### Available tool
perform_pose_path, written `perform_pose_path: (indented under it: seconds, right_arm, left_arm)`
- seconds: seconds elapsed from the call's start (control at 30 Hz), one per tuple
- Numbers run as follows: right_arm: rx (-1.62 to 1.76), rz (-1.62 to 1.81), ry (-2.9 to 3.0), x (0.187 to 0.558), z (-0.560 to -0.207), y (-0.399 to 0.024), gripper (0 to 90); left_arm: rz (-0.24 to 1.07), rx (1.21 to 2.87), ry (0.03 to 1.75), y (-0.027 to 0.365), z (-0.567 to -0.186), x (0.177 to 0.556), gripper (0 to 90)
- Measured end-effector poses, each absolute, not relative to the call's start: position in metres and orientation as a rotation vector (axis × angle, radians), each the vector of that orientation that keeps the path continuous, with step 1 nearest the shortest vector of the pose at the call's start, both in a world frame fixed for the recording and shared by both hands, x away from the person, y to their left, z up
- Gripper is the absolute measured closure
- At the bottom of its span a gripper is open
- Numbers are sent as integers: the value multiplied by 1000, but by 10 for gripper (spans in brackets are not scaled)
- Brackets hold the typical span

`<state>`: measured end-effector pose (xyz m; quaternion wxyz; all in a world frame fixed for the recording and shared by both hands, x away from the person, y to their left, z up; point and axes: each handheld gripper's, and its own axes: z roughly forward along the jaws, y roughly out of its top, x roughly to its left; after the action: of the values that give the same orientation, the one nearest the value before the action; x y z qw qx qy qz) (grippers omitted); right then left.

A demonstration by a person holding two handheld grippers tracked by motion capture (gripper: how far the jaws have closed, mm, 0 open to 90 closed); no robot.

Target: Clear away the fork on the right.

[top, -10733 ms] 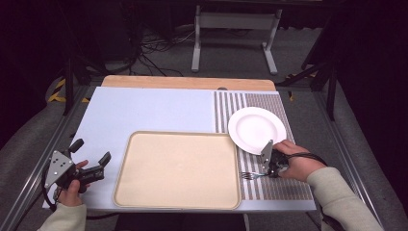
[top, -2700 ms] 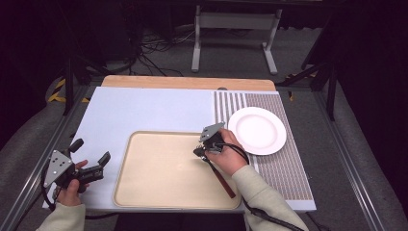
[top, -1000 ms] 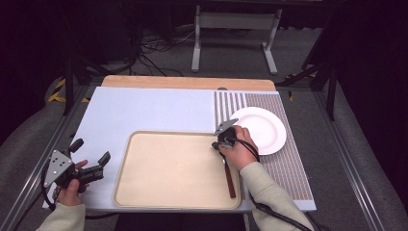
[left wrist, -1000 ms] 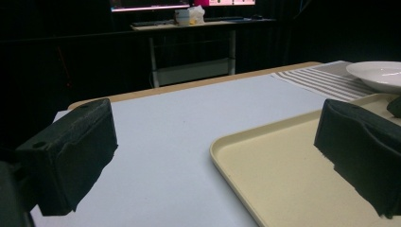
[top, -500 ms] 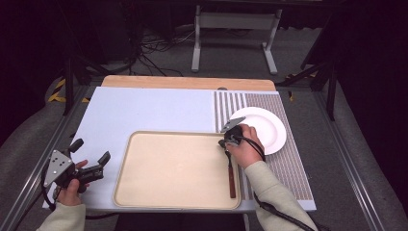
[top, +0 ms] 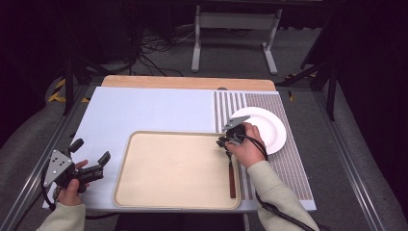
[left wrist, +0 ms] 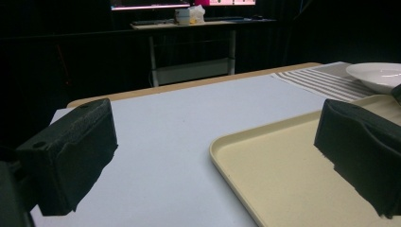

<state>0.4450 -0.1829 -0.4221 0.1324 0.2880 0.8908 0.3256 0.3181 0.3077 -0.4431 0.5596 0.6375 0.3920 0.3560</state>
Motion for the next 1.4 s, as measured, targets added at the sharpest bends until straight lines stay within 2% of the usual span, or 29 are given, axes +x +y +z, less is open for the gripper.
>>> perform_pose_path:
  seconds: [0.17,0.23,0.33,0.67,0.77,0.83,1.4]
  right_arm:
    - [803,1084,2527,440,-412,-185,396]
    - [784,1136,2504,437,-408,-187,316]
    - [763,1187,2460,431,-400,-194,253]
    - [749,1303,2352,414,-382,-218,230]
    - [736,1364,2304,406,-380,-231,197]
    - [692,1389,2277,399,-381,-238,157]
    - [790,1518,2109,367,-405,-290,122]
  left_arm:
    - [843,1504,921,308,-442,318,6]
    - [840,1504,926,308,-443,318,6]
    - [845,1503,923,308,-442,318,6]
    - [844,1501,926,307,-442,317,6]
    - [846,1503,924,308,-442,318,6]
    - [845,1502,927,307,-442,318,6]
    - [848,1504,927,307,-443,318,6]
